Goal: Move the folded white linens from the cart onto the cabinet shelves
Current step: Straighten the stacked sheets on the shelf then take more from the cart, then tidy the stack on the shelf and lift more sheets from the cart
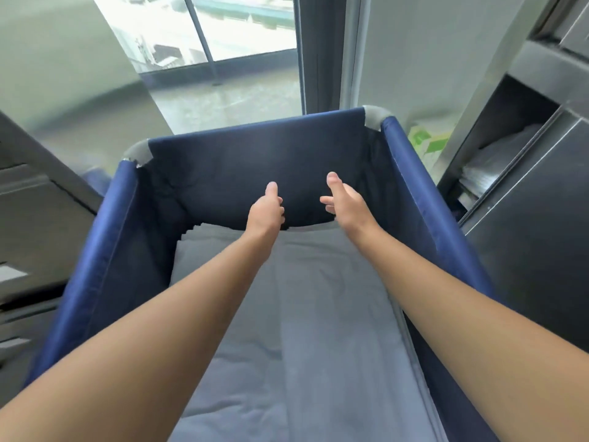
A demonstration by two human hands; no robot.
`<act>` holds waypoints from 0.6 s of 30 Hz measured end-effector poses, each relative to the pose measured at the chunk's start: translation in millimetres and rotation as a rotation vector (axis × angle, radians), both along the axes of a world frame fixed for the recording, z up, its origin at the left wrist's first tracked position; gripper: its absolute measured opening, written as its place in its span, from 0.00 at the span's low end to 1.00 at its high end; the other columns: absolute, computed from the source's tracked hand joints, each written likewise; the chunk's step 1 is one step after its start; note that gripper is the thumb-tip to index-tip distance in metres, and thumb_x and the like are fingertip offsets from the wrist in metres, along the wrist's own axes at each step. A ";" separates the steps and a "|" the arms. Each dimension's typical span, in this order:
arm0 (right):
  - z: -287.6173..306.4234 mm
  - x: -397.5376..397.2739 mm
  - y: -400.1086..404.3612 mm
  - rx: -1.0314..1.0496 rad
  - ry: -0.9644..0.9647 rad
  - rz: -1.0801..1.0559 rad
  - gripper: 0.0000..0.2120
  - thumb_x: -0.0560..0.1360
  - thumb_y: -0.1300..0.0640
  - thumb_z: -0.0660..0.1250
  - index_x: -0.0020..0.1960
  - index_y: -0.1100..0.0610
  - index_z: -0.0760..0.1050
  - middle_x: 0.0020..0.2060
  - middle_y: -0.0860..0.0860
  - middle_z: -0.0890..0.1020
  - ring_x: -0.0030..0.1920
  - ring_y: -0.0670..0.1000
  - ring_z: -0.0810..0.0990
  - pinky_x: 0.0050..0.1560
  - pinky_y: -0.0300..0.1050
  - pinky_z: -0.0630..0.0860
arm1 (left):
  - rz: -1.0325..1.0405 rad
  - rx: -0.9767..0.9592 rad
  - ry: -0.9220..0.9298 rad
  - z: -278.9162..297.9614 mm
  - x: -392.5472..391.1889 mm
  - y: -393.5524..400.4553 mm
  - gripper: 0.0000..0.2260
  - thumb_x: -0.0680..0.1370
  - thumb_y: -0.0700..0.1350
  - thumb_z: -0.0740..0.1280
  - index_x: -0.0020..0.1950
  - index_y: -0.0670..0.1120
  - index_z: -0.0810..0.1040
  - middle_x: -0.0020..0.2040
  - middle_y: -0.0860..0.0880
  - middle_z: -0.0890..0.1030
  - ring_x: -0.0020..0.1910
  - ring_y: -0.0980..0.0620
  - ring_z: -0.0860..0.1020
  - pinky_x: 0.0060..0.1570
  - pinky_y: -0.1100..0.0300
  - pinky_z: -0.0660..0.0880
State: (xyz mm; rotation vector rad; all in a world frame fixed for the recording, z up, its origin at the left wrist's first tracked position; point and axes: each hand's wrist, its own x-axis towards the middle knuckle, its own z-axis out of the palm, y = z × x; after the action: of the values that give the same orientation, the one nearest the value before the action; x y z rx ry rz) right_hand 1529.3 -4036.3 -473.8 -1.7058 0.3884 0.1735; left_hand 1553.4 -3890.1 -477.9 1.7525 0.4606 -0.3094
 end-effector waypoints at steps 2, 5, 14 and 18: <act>45.3 -2.9 4.5 0.106 -0.052 -0.018 0.23 0.81 0.38 0.54 0.69 0.50 0.69 0.61 0.52 0.78 0.62 0.51 0.76 0.69 0.52 0.68 | 0.035 -0.035 -0.082 42.7 -3.1 3.0 0.22 0.84 0.59 0.53 0.61 0.44 0.78 0.55 0.47 0.81 0.53 0.49 0.80 0.48 0.56 0.71; 106.1 -10.4 10.5 0.149 -0.160 -0.008 0.25 0.82 0.39 0.54 0.72 0.52 0.69 0.61 0.49 0.77 0.62 0.49 0.75 0.71 0.52 0.66 | 0.082 -0.052 -0.218 103.3 -10.6 12.0 0.22 0.85 0.57 0.52 0.60 0.44 0.78 0.58 0.46 0.82 0.55 0.48 0.80 0.59 0.53 0.72; 279.1 -56.3 34.9 0.240 -0.397 0.065 0.26 0.83 0.40 0.51 0.76 0.52 0.65 0.74 0.51 0.69 0.73 0.51 0.68 0.75 0.52 0.62 | 0.081 -0.155 -0.441 289.2 -54.0 33.4 0.26 0.84 0.61 0.49 0.69 0.47 0.75 0.67 0.47 0.77 0.63 0.47 0.77 0.64 0.51 0.69; 354.8 -86.9 45.3 0.277 -0.485 0.097 0.27 0.83 0.38 0.50 0.76 0.50 0.64 0.75 0.50 0.68 0.73 0.51 0.67 0.74 0.52 0.62 | 0.078 -0.209 -0.513 374.1 -95.1 42.6 0.27 0.84 0.62 0.47 0.72 0.49 0.73 0.71 0.47 0.74 0.66 0.47 0.74 0.69 0.47 0.66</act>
State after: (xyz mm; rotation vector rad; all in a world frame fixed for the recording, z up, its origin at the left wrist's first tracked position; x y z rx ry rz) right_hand 1442.4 -3991.0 -119.0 -1.4343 -0.0774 -0.1141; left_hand 1458.2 -3847.6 -103.8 1.5322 0.1181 0.1469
